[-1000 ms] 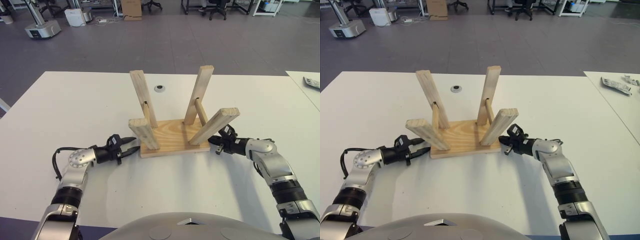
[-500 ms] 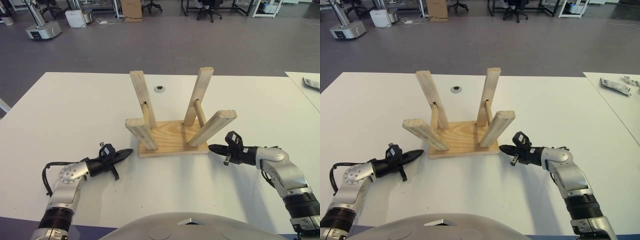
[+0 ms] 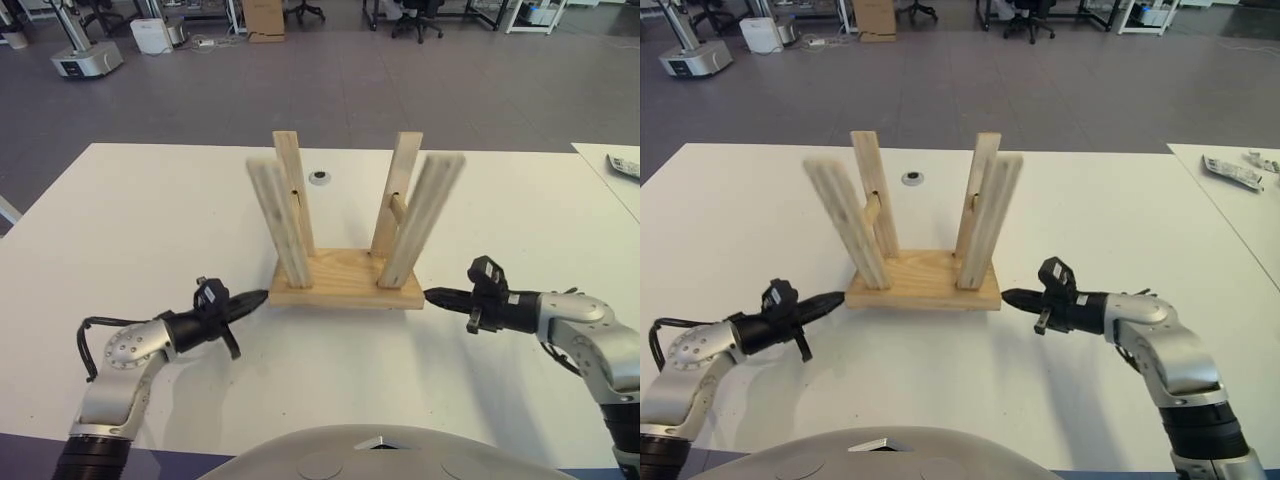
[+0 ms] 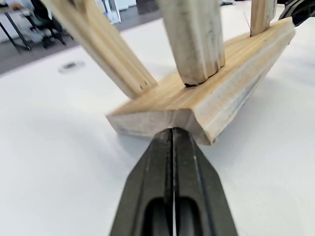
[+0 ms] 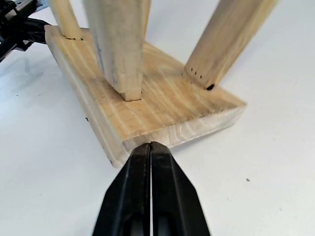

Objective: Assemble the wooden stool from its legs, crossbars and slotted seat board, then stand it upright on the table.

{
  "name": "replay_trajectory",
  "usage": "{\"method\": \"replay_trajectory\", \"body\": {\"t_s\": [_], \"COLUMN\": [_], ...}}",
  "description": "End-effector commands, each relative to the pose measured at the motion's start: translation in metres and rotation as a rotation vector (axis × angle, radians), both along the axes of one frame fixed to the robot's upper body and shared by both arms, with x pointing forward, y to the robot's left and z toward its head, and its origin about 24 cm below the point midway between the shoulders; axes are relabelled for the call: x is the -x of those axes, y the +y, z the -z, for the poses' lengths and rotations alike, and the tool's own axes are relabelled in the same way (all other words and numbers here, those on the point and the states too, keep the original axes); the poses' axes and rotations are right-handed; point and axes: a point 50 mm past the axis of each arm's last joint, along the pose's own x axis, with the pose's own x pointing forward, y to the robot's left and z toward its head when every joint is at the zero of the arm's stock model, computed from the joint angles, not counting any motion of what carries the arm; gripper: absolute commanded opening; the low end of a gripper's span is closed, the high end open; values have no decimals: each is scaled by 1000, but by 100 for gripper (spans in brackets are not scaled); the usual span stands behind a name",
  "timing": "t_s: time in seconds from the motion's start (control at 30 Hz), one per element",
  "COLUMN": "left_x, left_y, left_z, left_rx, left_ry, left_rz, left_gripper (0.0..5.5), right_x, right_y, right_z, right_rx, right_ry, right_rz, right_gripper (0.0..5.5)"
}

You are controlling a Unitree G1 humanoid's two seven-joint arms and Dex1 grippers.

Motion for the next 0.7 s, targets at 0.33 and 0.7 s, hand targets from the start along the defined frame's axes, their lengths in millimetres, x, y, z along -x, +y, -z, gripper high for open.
{"method": "replay_trajectory", "body": {"t_s": [0.33,0.7], "left_x": [23,39], "left_y": [-22,83], "left_z": [-30,42], "left_rx": [208,-123], "left_ry": [149,283], "left_rz": [56,-165], "left_gripper": [57,206], "right_x": [0,-17], "right_y": [24,-56], "right_z": [-40,12], "right_rx": [-212,68], "right_ry": [56,146], "right_rz": [-78,101], "right_gripper": [62,246]}}
